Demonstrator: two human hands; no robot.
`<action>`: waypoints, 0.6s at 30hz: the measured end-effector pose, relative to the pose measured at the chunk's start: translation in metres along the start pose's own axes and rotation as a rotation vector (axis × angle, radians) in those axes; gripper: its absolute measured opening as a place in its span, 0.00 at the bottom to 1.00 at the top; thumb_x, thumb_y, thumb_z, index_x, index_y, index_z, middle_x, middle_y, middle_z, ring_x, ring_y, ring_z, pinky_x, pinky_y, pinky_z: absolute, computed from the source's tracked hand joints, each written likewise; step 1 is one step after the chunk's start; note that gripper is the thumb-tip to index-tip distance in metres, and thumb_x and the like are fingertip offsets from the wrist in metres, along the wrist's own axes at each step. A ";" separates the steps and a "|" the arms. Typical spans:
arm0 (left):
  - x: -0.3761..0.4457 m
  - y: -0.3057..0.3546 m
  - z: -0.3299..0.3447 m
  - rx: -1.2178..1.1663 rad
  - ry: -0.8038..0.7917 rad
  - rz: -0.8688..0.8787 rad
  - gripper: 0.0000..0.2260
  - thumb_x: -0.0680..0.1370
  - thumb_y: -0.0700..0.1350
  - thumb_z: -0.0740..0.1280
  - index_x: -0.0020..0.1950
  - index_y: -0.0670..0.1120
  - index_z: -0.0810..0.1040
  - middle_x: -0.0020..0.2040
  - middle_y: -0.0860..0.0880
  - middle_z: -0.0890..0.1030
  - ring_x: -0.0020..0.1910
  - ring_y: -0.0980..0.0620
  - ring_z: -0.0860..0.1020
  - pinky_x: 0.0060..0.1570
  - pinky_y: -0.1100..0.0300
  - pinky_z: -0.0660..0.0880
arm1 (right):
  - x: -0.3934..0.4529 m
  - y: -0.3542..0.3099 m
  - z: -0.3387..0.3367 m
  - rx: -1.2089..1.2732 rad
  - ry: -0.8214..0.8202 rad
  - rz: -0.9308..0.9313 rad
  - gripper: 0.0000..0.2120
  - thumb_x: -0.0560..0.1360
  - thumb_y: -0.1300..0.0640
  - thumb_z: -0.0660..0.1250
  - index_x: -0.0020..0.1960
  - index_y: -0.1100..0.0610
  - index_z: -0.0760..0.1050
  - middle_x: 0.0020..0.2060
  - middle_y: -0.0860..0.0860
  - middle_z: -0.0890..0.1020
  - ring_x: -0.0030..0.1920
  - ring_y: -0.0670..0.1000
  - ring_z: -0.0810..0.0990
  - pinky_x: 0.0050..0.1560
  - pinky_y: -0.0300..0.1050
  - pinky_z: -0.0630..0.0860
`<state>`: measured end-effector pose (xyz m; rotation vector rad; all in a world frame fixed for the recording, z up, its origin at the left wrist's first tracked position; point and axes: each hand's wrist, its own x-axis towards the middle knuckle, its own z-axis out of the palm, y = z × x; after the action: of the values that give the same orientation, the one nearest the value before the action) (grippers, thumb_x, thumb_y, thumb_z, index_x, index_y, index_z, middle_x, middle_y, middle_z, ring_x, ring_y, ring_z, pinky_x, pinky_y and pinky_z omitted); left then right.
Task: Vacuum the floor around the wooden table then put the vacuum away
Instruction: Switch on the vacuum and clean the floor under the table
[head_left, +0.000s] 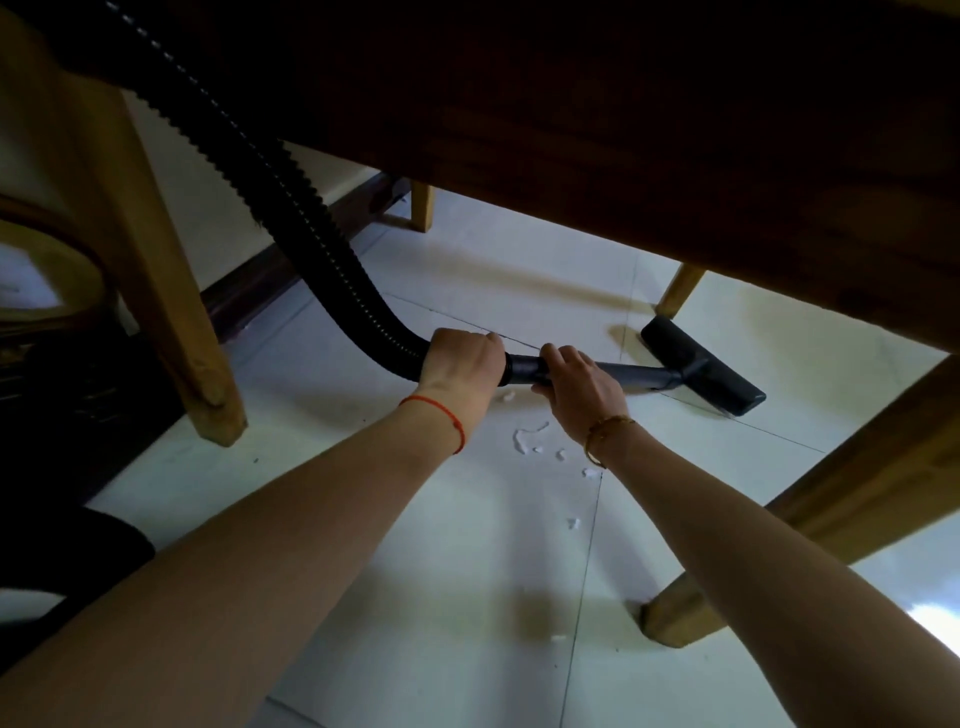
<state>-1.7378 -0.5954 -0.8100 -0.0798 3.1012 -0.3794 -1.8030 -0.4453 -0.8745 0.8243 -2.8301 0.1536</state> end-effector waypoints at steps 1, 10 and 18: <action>-0.001 -0.002 0.000 0.006 0.000 -0.002 0.10 0.79 0.45 0.64 0.58 0.45 0.70 0.46 0.50 0.80 0.41 0.49 0.77 0.36 0.58 0.65 | 0.000 -0.001 0.000 0.002 0.001 -0.004 0.15 0.78 0.51 0.64 0.61 0.57 0.68 0.52 0.53 0.77 0.52 0.55 0.77 0.42 0.44 0.70; -0.046 -0.054 -0.004 0.106 -0.009 -0.031 0.12 0.79 0.48 0.63 0.60 0.43 0.71 0.52 0.49 0.80 0.49 0.48 0.80 0.40 0.58 0.65 | 0.006 -0.064 -0.002 0.086 0.003 -0.084 0.11 0.78 0.53 0.62 0.59 0.55 0.67 0.52 0.53 0.76 0.53 0.55 0.75 0.38 0.45 0.66; -0.114 -0.113 -0.013 0.105 -0.042 -0.122 0.13 0.79 0.50 0.64 0.60 0.44 0.72 0.54 0.48 0.79 0.52 0.48 0.79 0.45 0.58 0.69 | 0.007 -0.147 -0.016 0.150 -0.068 -0.242 0.14 0.78 0.54 0.61 0.62 0.54 0.66 0.54 0.54 0.75 0.55 0.57 0.74 0.39 0.48 0.70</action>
<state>-1.6186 -0.6961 -0.7694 -0.2722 3.0371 -0.5352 -1.7268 -0.5699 -0.8508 1.2176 -2.7766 0.3101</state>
